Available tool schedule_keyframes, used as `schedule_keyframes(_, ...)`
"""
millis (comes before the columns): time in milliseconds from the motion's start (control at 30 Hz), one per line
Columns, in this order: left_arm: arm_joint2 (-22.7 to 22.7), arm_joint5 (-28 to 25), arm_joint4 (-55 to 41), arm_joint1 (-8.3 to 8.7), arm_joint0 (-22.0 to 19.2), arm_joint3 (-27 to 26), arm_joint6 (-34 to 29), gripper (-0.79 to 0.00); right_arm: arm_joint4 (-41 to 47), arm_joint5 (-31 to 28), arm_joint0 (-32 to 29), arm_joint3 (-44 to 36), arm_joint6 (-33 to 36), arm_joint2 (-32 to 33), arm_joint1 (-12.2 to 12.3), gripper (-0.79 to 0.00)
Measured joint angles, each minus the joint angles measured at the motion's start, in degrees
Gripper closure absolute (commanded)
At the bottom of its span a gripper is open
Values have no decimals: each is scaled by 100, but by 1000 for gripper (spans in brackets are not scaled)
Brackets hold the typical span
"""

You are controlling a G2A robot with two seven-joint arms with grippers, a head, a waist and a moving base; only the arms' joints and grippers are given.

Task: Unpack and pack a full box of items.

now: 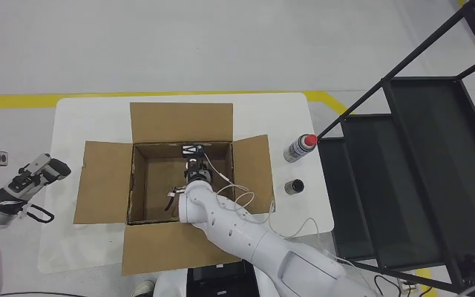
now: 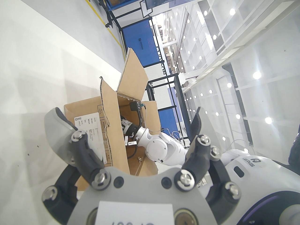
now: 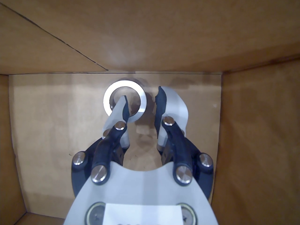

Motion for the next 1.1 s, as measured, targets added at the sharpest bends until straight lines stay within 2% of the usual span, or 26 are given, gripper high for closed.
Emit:
schedule_keyframes(233,0,0,0,0,0,0,0,-785,-58,269,84,244,-28,-37,-152,0)
schedule_keyframes(400,0,0,0,0,0,0,0,-785,-137,305,2,109,-161,-48,-209,0)
schedule_keyframes(533,0,0,0,0,0,0,0,-785,-349,428,-242,-342,-351,-124,-153,0)
schedule_keyframes(700,0,0,0,0,0,0,0,-785,-728,422,-669,-1176,-377,-124,60,0)
schedule_keyframes(833,0,0,0,0,0,0,0,-785,-1056,-1,-1147,-2034,-309,43,284,0)
schedule_keyframes(967,0,0,0,0,0,0,0,-785,-1359,-990,-1720,-3075,-43,527,602,0)
schedule_keyframes(1100,0,0,0,0,0,0,0,-785,-1875,-1685,-2274,-4037,339,929,868,0)
